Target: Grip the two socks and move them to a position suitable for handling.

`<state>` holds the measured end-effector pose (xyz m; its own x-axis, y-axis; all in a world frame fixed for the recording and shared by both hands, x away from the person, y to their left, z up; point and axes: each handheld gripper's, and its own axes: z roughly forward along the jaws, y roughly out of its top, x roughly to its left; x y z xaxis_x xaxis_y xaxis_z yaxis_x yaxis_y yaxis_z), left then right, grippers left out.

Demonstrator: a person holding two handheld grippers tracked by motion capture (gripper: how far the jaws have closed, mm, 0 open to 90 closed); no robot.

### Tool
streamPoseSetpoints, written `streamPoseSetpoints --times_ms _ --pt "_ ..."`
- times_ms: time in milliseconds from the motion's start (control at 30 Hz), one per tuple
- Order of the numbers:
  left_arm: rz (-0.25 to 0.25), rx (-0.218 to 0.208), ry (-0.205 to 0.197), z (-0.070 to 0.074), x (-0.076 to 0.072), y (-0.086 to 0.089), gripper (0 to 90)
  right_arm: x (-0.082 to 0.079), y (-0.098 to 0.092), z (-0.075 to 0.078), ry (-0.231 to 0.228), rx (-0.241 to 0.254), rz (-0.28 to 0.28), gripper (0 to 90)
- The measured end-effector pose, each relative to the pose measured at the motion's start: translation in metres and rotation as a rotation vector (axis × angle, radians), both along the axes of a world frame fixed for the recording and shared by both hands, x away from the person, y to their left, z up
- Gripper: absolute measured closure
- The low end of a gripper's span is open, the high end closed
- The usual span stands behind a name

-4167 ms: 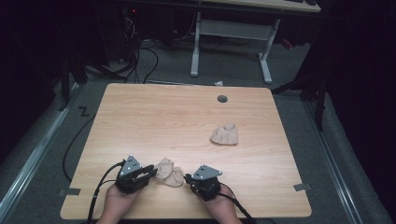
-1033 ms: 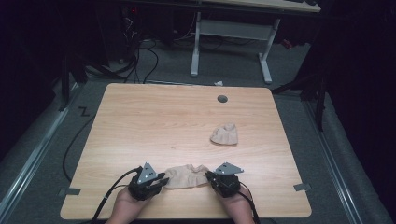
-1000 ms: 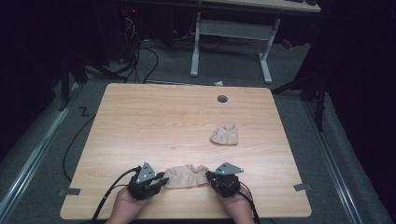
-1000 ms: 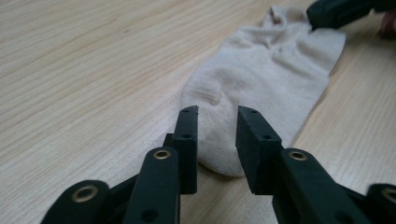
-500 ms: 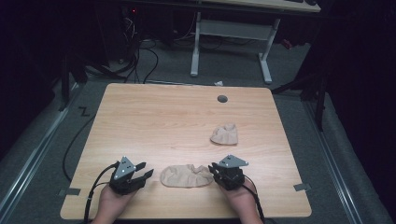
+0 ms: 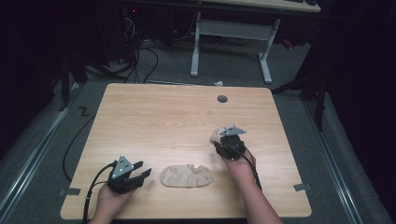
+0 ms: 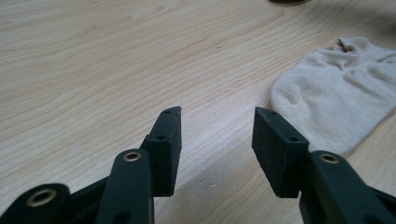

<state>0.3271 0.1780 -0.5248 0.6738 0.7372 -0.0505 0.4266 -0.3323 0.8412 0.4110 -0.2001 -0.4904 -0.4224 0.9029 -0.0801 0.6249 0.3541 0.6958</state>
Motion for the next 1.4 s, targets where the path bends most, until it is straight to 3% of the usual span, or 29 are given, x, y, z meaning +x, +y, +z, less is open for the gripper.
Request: streamPoseSetpoints --times_ms 133,200,300,433,600,700,900,1200,1300,1400 --pt "0.003 -0.004 0.006 -0.002 0.001 0.001 52.8 0.020 -0.001 -0.005 0.025 -0.025 -0.036 49.1" --pt "0.001 -0.005 0.009 -0.002 0.002 0.001 52.8 0.027 -0.006 -0.005 0.018 -0.031 -0.067 49.1" --pt "0.000 -0.007 0.009 -0.002 0.002 0.002 52.8 0.035 -0.016 -0.005 0.017 -0.036 -0.105 55.7" --pt "-0.001 -0.008 0.011 -0.002 0.002 0.003 52.8 0.041 -0.032 -0.003 0.032 0.003 -0.147 60.9" --pt "-0.003 -0.009 0.010 -0.003 0.002 0.001 52.6 0.046 -0.039 -0.008 0.048 0.013 -0.160 84.2" --pt "-0.008 -0.003 0.009 -0.003 0.002 0.001 52.5 0.050 -0.039 -0.014 0.078 0.001 -0.168 89.6" --pt "-0.007 -0.001 0.010 -0.003 0.002 0.002 51.9 0.047 -0.027 -0.022 0.116 0.007 -0.098 90.0" --pt "-0.013 0.002 0.008 -0.002 0.001 0.000 50.9 0.017 0.031 -0.024 0.111 0.019 0.109 90.0" --pt "-0.016 0.002 0.010 -0.003 0.001 0.000 50.3 0.011 0.041 -0.024 0.094 -0.016 0.132 90.0" --pt "-0.019 0.000 0.012 -0.002 0.001 0.000 49.7 0.011 0.042 -0.018 0.097 -0.029 0.127 81.5"
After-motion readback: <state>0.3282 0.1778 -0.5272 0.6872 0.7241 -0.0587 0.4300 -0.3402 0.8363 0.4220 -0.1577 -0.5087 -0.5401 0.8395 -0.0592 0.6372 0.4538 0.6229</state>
